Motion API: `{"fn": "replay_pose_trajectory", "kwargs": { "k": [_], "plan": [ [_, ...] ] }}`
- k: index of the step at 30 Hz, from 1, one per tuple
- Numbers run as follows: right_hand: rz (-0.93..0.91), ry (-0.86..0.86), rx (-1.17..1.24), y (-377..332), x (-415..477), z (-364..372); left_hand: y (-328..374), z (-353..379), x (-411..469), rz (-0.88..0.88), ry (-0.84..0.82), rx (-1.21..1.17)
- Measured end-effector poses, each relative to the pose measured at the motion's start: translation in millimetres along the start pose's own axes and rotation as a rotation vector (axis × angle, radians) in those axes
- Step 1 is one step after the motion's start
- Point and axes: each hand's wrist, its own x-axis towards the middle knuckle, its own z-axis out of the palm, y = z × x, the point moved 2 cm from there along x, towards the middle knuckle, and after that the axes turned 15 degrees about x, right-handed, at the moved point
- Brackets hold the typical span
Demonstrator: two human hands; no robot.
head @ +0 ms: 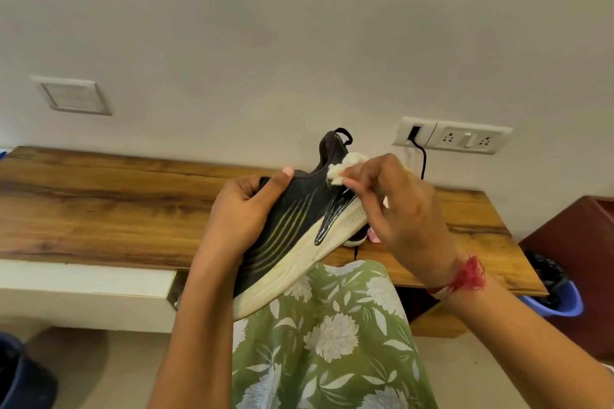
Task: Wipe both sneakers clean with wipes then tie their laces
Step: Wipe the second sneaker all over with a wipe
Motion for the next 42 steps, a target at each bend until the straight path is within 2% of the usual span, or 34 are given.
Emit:
{"fn": "replay_pose_trajectory", "kwargs": {
  "k": [2,3,5,7,9,13,14,17,18,21,23,27,29,32,33,36,37,41,42],
  "plan": [
    [-0.089,-0.09,-0.076,-7.1,-1.3,6.0,1.4,2.4,2.0,0.005,-0.016,-0.005],
    [-0.068,-0.083,-0.085,-4.2,-0.1,3.5,2.7,3.0,2.3,0.005,-0.021,-0.015],
    [0.109,0.068,-0.025,8.1,8.4,-6.5,4.6,1.5,1.1,0.008,-0.012,-0.045],
    [0.179,0.147,0.028,15.3,9.5,-10.7,4.6,-1.3,-0.2,0.004,0.001,-0.062],
    [0.084,0.091,0.01,12.3,5.8,-5.4,1.5,-4.3,0.0,-0.011,-0.001,-0.044],
    [-0.093,-0.155,0.021,-0.2,-3.5,6.3,-1.9,-5.1,2.0,-0.017,0.002,0.013],
    [-0.081,-0.148,0.011,0.5,-2.6,5.4,-1.0,-3.8,1.7,-0.007,0.002,0.015],
    [0.162,0.129,0.111,4.9,6.3,-2.0,3.3,0.3,1.2,0.002,-0.003,-0.03],
    [0.167,0.153,0.123,2.5,7.4,0.0,4.2,0.9,1.7,-0.002,-0.003,-0.043],
    [-0.071,-0.055,0.003,-15.2,-0.1,17.6,6.7,2.5,2.1,0.003,-0.006,-0.058],
    [-0.135,-0.112,-0.028,-18.3,-3.3,17.9,8.9,3.2,0.5,0.016,-0.015,-0.074],
    [0.106,0.113,-0.003,-5.5,16.0,-8.2,13.0,3.8,-3.8,0.004,-0.046,-0.132],
    [0.124,0.032,0.016,-11.6,16.1,-2.9,12.0,4.2,-2.4,0.021,-0.032,-0.102],
    [0.005,-0.192,-0.063,-23.2,2.6,13.1,7.9,4.7,-0.2,0.042,-0.014,-0.02],
    [0.011,-0.182,-0.087,-20.1,4.4,9.6,7.6,4.9,-0.4,0.04,-0.017,-0.007],
    [0.221,0.07,-0.056,-0.6,14.8,-9.2,8.6,6.2,-1.7,0.018,-0.026,-0.022],
    [0.235,0.079,-0.021,-0.1,15.1,-9.7,8.0,6.4,-1.4,0.014,-0.026,-0.03],
    [0.005,-0.171,-0.058,-22.0,1.4,15.4,5.7,5.3,1.0,0.02,-0.004,-0.028],
    [0.005,-0.175,-0.058,-21.7,1.7,14.9,5.4,4.8,1.1,0.016,0.0,-0.027]
  ]
}}
